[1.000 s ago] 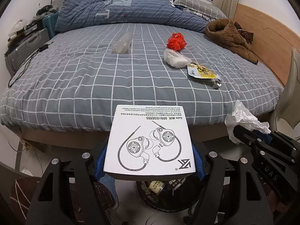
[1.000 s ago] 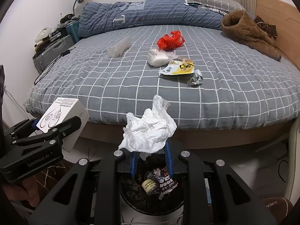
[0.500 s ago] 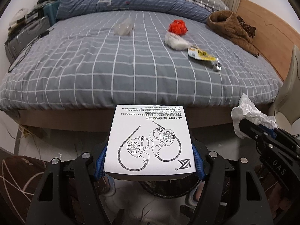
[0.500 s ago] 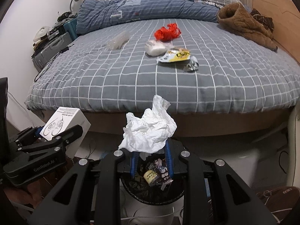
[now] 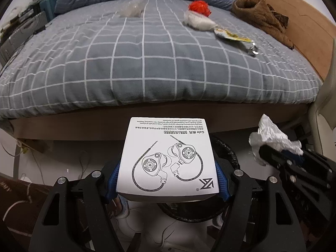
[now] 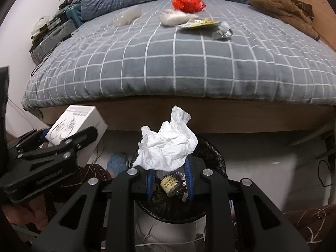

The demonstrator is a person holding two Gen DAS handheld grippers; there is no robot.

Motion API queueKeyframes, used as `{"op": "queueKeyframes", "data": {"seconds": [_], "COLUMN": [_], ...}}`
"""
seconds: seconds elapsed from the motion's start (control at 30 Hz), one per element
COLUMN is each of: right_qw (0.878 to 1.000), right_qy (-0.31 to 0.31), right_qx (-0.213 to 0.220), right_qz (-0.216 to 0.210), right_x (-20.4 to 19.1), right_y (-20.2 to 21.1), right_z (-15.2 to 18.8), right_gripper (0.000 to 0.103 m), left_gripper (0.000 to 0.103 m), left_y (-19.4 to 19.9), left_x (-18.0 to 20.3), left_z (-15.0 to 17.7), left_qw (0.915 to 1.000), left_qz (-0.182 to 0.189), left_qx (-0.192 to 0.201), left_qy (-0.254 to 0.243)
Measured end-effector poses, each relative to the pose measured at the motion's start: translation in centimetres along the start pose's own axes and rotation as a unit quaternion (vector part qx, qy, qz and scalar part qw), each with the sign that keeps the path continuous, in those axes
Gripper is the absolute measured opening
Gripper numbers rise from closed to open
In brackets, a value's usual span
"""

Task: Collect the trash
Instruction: 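Carry the white earphone box and tissue over the trash bin, then open both grippers to drop the earphone box and tissue into the bin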

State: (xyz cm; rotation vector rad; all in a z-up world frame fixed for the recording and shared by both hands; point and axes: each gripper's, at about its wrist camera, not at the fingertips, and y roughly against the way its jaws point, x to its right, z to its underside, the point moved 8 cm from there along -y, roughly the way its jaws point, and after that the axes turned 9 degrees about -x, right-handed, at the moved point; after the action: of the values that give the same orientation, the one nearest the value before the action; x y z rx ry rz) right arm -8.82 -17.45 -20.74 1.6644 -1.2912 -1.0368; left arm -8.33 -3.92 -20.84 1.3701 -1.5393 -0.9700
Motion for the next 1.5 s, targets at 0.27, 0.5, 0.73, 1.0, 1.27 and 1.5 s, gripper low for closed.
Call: {"op": "queueKeyframes", "data": {"seconds": [0.27,0.5,0.73,1.0,1.27,1.5], "right_qw": [1.000,0.998,0.997,0.996,0.998,0.999], "right_qy": [0.006,0.018,0.024,0.036,0.031,0.014], "right_qx": [-0.029,-0.059,-0.074,-0.079,-0.051,-0.026], "right_qz": [-0.001,0.003,0.002,0.004,0.021,0.042], "right_x": [-0.6,-0.9,-1.4,-1.9,-1.2,1.1], "right_y": [-3.5,-6.9,-8.9,-9.6,-7.4,-4.5], "right_z": [-0.3,0.2,0.2,0.7,0.6,0.2], "right_gripper": [0.023,0.025,0.025,0.038,0.074,0.091], "left_gripper": [0.069,0.069,0.069,0.069,0.070,0.070], "left_y": [-2.8,-4.8,-6.1,-6.2,-5.9,-5.2], "left_x": [-1.3,-2.1,-3.2,-3.7,-2.5,-0.2], "left_z": [-0.3,0.0,0.4,0.4,-0.2,-0.8], "left_qw": [0.9997,0.9988,0.9979,0.9978,0.9985,0.9991], "left_qz": [-0.002,-0.004,-0.011,-0.015,-0.011,-0.002], "left_qx": [-0.024,-0.046,-0.058,-0.058,-0.051,-0.042], "left_qy": [0.009,0.016,0.026,0.027,0.020,0.005]}}
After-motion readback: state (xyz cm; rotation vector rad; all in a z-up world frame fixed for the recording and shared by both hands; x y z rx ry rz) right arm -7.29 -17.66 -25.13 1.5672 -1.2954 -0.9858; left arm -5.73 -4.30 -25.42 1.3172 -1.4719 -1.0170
